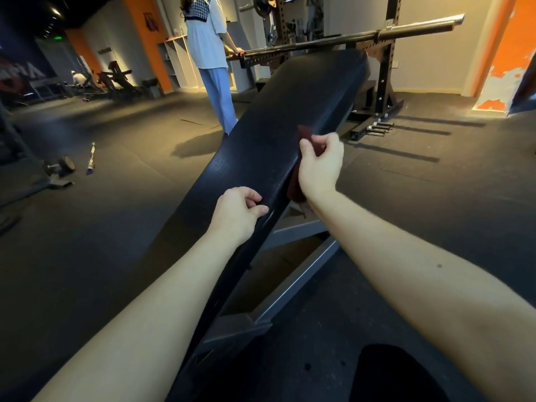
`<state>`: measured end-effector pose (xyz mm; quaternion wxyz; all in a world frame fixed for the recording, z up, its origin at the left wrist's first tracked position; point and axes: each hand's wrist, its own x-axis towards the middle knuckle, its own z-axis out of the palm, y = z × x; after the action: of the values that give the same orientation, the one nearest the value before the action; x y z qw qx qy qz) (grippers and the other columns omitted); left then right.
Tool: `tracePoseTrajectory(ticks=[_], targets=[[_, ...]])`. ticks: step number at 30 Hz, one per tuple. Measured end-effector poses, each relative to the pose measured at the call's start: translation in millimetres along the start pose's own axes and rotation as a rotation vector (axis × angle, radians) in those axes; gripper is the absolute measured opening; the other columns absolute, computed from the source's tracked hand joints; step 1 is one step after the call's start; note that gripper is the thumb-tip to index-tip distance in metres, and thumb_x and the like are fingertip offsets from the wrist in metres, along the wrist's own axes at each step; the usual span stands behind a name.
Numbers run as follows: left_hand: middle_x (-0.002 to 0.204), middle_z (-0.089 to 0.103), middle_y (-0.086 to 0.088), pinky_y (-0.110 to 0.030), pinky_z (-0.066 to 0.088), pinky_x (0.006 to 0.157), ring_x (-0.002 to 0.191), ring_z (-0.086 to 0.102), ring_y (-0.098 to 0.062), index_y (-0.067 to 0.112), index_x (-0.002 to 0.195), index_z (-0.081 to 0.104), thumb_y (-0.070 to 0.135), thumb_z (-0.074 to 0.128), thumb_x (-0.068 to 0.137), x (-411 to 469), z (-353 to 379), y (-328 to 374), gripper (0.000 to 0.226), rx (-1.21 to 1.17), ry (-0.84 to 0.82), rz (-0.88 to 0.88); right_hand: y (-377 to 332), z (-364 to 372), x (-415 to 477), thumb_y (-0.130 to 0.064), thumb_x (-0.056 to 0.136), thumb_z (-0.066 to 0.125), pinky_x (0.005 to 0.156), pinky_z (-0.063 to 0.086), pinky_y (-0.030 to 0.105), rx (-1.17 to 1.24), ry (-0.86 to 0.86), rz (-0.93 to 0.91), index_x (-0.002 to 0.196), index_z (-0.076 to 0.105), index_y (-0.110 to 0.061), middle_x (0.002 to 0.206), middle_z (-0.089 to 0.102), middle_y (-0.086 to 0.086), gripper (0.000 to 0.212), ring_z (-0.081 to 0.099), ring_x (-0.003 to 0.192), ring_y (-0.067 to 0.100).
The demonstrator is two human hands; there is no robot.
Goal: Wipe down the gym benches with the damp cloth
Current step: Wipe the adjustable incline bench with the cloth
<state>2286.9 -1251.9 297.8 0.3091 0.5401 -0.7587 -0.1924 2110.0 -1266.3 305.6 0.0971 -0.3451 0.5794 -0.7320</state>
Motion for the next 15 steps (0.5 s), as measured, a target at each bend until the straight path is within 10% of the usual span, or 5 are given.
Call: tracePoseTrajectory(ticks=[15], targets=[[0.094, 0.065, 0.008, -0.017, 0.046, 0.074, 0.084, 0.06, -0.005, 0.023, 0.106, 0.07, 0.021, 0.077, 0.09, -16.1, -17.5, -4.7, 0.017, 0.03, -0.077, 0.015, 4.6, -3.2, -30.2, -0.021, 0.097, 0.067, 0.08, 0.043, 0.012, 0.032, -0.076, 0.09, 0.101, 0.056, -0.019, 0.11, 0.059, 0.0, 0.011, 0.057, 0.096, 0.001]])
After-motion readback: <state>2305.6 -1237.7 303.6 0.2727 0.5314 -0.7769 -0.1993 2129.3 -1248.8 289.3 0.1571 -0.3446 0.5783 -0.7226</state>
